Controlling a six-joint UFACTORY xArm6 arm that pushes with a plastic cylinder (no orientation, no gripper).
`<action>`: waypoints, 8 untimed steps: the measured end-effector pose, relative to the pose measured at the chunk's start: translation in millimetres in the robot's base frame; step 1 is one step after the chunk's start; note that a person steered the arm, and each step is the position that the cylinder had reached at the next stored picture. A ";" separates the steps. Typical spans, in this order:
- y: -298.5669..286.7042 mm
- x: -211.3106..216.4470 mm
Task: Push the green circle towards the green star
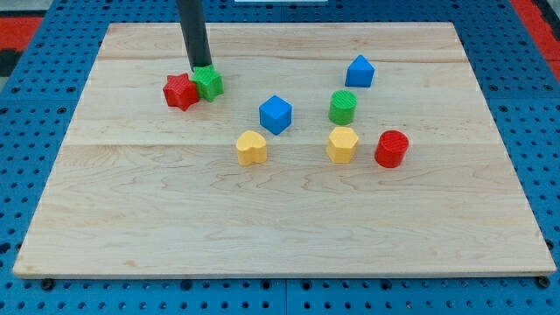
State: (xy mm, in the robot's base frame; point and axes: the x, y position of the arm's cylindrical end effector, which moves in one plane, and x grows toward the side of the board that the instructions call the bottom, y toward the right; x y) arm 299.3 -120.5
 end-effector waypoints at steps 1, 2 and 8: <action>68.1 -2.8; 162.1 0.5; 131.8 86.2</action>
State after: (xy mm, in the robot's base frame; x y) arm 385.5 11.3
